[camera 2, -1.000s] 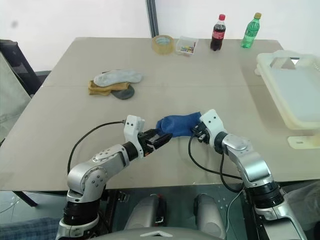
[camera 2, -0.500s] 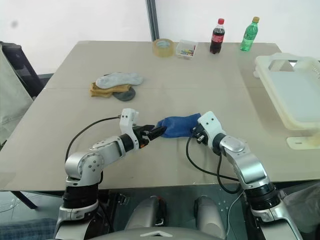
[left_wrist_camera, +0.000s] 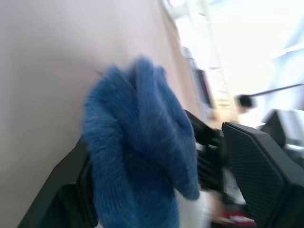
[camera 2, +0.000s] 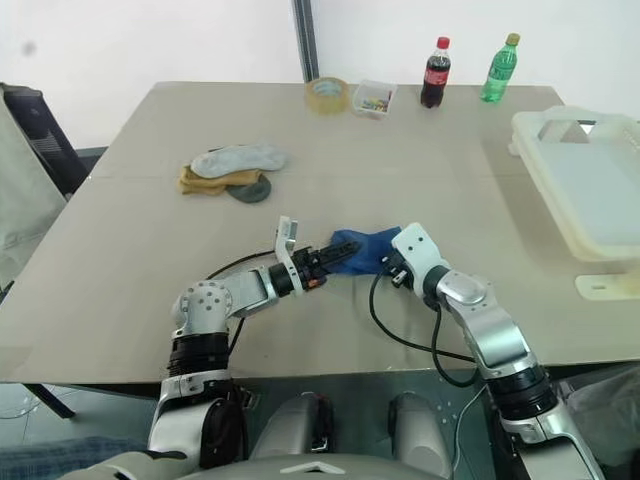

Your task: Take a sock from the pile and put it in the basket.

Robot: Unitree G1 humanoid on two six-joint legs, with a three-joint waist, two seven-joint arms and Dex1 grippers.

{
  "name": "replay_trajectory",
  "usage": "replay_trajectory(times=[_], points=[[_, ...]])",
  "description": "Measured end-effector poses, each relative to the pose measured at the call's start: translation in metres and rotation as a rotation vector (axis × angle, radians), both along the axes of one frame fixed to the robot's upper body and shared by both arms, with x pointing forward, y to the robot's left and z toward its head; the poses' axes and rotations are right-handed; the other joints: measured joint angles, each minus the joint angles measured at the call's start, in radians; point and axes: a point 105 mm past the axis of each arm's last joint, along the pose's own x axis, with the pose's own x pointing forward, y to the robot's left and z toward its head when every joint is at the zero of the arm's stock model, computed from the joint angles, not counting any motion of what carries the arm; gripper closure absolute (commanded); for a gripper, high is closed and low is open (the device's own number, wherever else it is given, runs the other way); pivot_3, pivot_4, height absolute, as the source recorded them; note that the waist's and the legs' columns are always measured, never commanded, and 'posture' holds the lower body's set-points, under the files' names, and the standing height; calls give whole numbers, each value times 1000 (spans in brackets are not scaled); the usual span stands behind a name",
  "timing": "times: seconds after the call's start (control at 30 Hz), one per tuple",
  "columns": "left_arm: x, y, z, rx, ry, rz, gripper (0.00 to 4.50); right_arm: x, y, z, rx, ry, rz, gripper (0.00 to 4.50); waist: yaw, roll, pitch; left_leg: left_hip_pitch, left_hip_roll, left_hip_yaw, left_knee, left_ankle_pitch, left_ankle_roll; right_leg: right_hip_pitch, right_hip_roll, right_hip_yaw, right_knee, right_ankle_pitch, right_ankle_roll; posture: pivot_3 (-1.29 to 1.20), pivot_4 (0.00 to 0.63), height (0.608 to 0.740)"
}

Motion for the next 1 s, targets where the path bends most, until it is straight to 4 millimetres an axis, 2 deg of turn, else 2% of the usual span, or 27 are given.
replay_trajectory(times=[0.13,0.37,0.53,0.73,0.87,1.0], points=[[-3,2,14,-115,7,-21,704,0,0,0,-3,-5,-2,2789,1,-1,1,0,0,0,0,0,0,0,0,0,0,0,0,0,150,740],[4,-1,26,-162,-23,11,704,0,1,1,-5,-10,-3,2789,1,-3,2,0,1,0,-1,0,0,0,0,0,-1,0,0,0,150,740],[4,-10,29,-171,-33,-3,704,2,2,1,-31,-31,7,2789,0,-3,3,0,1,0,-1,0,0,0,0,0,-1,0,0,0,150,740],[9,-31,33,-132,-83,-50,704,2,6,2,-68,-65,43,2789,1,-3,3,-1,1,0,-1,0,0,0,0,0,-2,0,0,0,150,740],[11,-44,33,-125,-94,-91,704,-2,12,5,-93,-115,119,2789,0,-3,4,-1,0,1,-3,0,0,-2,0,0,-2,0,-1,0,150,740],[15,-45,32,-130,-99,-96,704,-12,25,6,-107,-168,225,2789,1,-4,6,-2,-1,1,-7,0,0,-5,1,1,-3,0,-1,0,150,740]])
